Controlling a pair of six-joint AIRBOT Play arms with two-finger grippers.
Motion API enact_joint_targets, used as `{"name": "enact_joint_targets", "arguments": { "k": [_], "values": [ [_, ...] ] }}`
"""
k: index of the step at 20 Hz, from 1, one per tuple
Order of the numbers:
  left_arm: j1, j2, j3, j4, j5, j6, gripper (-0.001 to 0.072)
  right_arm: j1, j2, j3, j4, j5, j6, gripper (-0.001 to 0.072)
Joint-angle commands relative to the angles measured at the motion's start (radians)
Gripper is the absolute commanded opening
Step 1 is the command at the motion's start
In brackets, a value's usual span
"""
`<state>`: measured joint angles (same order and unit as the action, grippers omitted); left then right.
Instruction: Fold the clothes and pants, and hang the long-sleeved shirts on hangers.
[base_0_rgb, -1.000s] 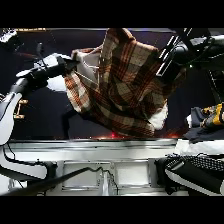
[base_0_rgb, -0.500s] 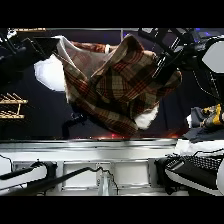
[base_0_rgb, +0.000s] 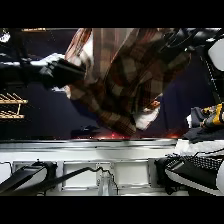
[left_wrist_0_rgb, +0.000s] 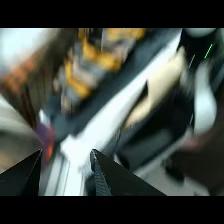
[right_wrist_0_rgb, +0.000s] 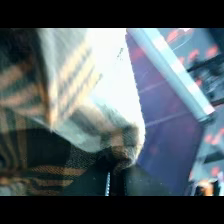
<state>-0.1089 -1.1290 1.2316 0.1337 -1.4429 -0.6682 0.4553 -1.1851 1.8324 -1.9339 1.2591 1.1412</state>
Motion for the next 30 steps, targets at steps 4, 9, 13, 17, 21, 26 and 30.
{"name": "enact_joint_targets", "arguments": {
  "k": [4,9,13,17,21,26,30],
  "values": [
    [-0.318,0.006,-0.006,0.291,0.196,0.002,0.035,-0.001,0.001,0.122,-0.224,-0.151,0.037,0.0033],
    [-0.39,0.004,-0.006,0.336,0.248,-0.077,0.0349,-0.161,0.001,0.179,-0.28,-0.15,0.252,0.0033],
    [-0.39,0.004,-0.01,0.55,0.242,-0.208,0.0349,-0.32,0.015,0.185,-0.291,-0.126,0.399,0.0033],
    [-0.389,0.004,-0.084,0.622,0.248,-0.249,0.0344,-0.462,0.032,0.187,-0.297,-0.119,0.508,0.0033],
    [-0.389,0.004,-0.159,0.623,0.267,-0.264,0.0333,-0.594,0.036,0.187,-0.308,-0.119,0.527,0.0032],
    [-0.389,0.004,-0.16,0.623,0.291,-0.264,0.0333,-0.743,0.048,0.187,-0.363,-0.194,0.61,0.0032],
    [-0.389,0.004,-0.16,0.622,0.298,-0.264,0.0333,-0.88,0.07,0.187,-0.376,-0.323,0.729,0.0032]
  ]
}}
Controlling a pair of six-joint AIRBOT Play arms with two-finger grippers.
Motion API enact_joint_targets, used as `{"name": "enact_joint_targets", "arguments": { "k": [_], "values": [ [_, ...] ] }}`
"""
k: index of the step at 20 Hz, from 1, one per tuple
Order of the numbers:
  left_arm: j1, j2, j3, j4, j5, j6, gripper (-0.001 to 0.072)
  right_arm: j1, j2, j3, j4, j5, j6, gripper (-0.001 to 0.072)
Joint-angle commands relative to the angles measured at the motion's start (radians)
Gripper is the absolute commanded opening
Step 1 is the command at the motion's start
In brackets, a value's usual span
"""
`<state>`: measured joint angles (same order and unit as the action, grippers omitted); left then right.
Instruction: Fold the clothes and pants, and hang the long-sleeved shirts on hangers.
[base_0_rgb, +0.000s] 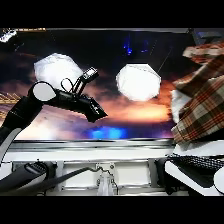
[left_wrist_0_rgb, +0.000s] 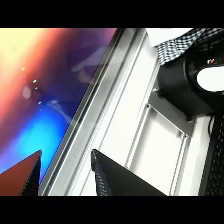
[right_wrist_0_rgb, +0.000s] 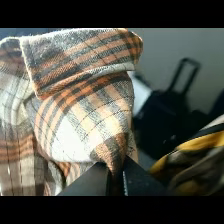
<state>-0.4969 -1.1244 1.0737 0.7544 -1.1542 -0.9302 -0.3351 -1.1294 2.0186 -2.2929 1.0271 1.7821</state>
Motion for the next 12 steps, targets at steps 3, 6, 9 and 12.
{"name": "enact_joint_targets", "arguments": {
  "k": [3,6,9,12],
  "values": [
    [-0.001,0.0,-0.002,0.002,0.02,-0.006,0.0333,-0.181,0.026,0.001,-0.015,-0.146,0.099,0.0032],
    [-0.001,0.0,-0.002,0.002,0.031,-0.006,0.0333,-0.257,0.028,0.001,-0.012,-0.13,0.121,0.0032],
    [-0.001,0.0,-0.002,0.002,0.056,-0.006,0.0333,-0.302,0.023,0.001,0.009,-0.074,0.121,0.0032],
    [-0.001,0.0,-0.002,0.001,0.062,-0.006,0.0333,-0.323,0.019,0.0,0.008,-0.038,0.121,0.0032]
  ]
}}
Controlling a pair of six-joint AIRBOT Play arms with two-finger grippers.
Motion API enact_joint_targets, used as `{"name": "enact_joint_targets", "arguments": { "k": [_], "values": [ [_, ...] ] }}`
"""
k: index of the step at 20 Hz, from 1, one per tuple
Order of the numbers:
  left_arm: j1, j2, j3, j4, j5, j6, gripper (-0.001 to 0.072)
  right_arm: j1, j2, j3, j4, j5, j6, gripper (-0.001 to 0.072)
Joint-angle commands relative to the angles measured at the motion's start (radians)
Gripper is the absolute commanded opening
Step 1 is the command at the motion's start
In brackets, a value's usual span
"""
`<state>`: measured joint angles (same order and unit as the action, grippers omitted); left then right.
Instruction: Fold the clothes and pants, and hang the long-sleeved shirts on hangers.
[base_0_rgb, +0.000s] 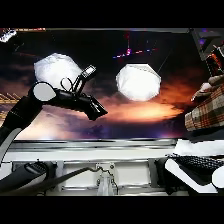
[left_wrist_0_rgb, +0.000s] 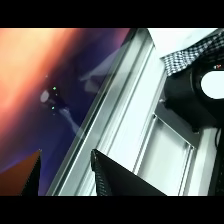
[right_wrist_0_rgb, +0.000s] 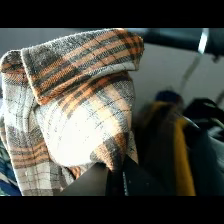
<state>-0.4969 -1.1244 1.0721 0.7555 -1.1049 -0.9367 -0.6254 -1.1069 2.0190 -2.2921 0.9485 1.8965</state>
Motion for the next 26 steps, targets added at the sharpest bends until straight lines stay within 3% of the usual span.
{"name": "enact_joint_targets", "arguments": {
  "k": [1,7,8,9,10,11,13,16,19,21,23,25,26],
  "values": [
    [-0.001,0.0,0.0,0.0,0.013,0.0,0.0333,-0.039,-0.003,0.0,0.008,0.044,0.007,0.0032],
    [-0.001,0.001,0.0,-0.001,0.012,0.0,0.0333,-0.054,-0.006,0.0,0.015,0.153,0.002,0.0035],
    [-0.001,0.005,0.0,-0.001,0.012,0.0,0.0333,-0.054,-0.006,0.0,0.015,0.168,0.002,0.0087],
    [-0.001,0.013,0.0,-0.001,0.013,0.0,0.0334,-0.054,-0.006,0.0,0.015,0.178,0.002,0.0246],
    [-0.001,0.024,0.0,0.0,0.014,0.001,0.0333,-0.054,-0.005,0.0,0.014,0.18,0.002,0.0315],
    [-0.001,0.036,0.0,0.0,0.014,0.001,0.0334,-0.054,-0.001,0.0,0.013,0.175,0.002,0.0317],
    [0.0,0.056,0.0,0.001,0.026,0.002,0.0336,-0.054,0.015,0.0,0.01,0.144,0.003,0.0378],
    [0.002,0.085,0.0,0.0,0.079,0.002,0.0335,-0.054,0.053,0.0,0.008,0.031,0.037,0.0382],
    [0.002,0.141,0.0,0.0,0.195,0.002,0.0335,-0.053,0.096,0.0,0.072,-0.169,0.178,0.0382],
    [0.002,0.198,0.0,0.0,0.328,0.04,0.0336,-0.053,0.107,0.0,0.283,-0.283,0.222,0.0392],
    [0.002,0.261,0.0,0.001,0.494,0.117,0.0336,-0.052,0.104,0.0,0.691,-0.317,0.156,0.0407],
    [0.016,0.3,0.007,0.001,0.626,0.125,0.0338,0.0,0.086,-0.018,1.129,-0.285,-0.201,0.0407],
    [0.044,0.304,0.033,0.001,0.624,0.105,0.0338,0.047,0.077,-0.034,1.279,-0.232,-0.374,0.0407]
  ]
}}
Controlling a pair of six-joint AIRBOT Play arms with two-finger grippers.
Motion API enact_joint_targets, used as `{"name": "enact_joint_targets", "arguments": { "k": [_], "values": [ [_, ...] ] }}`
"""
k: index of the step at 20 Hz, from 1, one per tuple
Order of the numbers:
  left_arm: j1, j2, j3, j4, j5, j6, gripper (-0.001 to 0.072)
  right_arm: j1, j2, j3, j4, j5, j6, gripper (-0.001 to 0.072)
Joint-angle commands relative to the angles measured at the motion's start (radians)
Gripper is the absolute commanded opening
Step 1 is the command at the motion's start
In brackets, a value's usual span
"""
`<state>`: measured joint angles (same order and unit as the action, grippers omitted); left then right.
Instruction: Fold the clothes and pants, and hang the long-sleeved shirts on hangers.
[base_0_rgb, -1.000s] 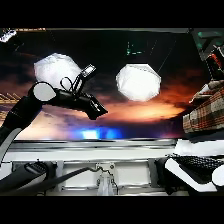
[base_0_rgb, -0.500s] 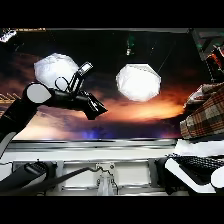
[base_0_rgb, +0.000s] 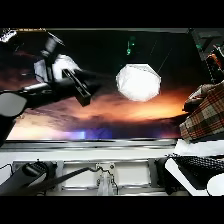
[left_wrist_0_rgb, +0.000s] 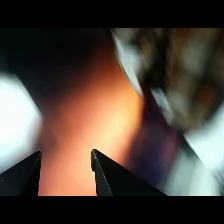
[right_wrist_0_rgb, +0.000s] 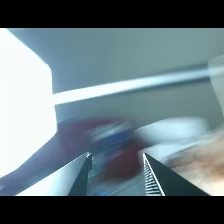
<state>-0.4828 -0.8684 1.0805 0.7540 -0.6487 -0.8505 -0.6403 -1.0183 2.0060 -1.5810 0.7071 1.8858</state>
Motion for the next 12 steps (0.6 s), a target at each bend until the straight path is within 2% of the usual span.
{"name": "enact_joint_targets", "arguments": {
  "k": [1,4,6,9,12],
  "values": [
    [0.066,0.042,0.057,0.002,0.143,-0.008,0.0338,0.121,-0.021,-0.043,0.659,0.092,-0.482,0.0407],
    [0.174,0.003,0.193,0.002,0.03,-0.018,0.0338,0.312,-0.022,-0.18,0.687,0.323,-0.605,0.0406],
    [0.227,-0.028,0.281,0.002,-0.063,-0.018,0.0338,0.426,-0.02,-0.325,0.687,0.408,-0.674,0.0406],
    [0.254,-0.034,0.297,0.025,-0.083,-0.018,0.0338,0.556,-0.014,-0.53,0.686,0.342,-0.759,0.0401],
    [0.254,-0.034,0.297,0.031,-0.108,-0.018,0.0339,0.636,-0.017,-0.661,0.657,0.332,-0.761,0.0406]
  ]
}}
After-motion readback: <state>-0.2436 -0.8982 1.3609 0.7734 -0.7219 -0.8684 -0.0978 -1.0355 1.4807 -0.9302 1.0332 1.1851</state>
